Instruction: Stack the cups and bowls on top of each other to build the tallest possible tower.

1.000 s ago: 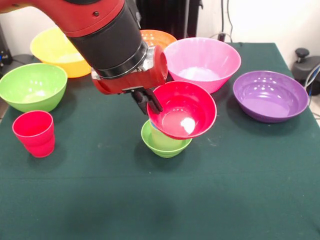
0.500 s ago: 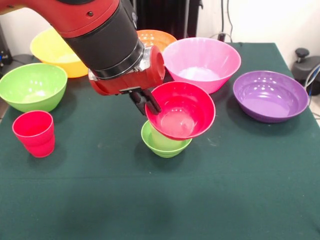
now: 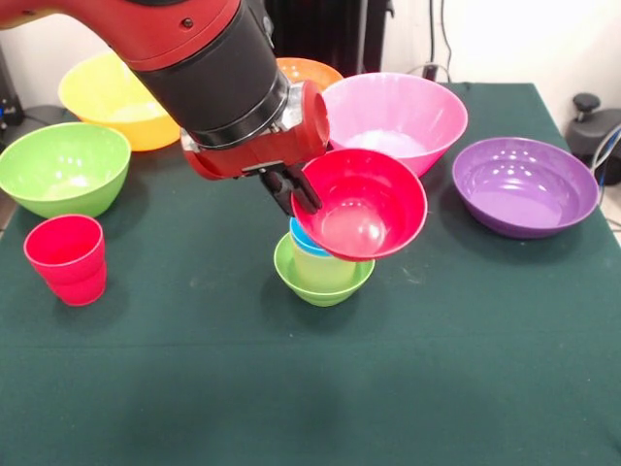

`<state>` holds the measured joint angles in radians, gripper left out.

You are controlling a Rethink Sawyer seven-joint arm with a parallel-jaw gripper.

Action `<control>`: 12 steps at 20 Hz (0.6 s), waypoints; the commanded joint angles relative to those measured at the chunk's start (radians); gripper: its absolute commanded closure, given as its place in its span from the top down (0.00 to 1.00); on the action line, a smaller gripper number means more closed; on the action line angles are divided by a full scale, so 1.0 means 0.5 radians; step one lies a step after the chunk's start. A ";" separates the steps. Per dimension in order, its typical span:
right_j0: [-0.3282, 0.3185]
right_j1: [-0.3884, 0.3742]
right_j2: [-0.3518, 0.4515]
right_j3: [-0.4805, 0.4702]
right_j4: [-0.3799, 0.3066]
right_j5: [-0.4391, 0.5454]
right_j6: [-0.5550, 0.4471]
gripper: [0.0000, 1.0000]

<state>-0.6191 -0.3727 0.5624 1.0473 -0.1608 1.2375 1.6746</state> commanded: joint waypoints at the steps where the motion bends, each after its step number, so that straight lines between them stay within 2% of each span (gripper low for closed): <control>1: -0.027 0.052 0.076 0.132 -0.190 0.219 -0.723 0.00; 12: -0.068 0.054 0.101 0.154 -0.298 0.206 -0.779 0.00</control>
<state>-0.6443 -0.3729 0.5776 1.0596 -0.2200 1.2625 1.6387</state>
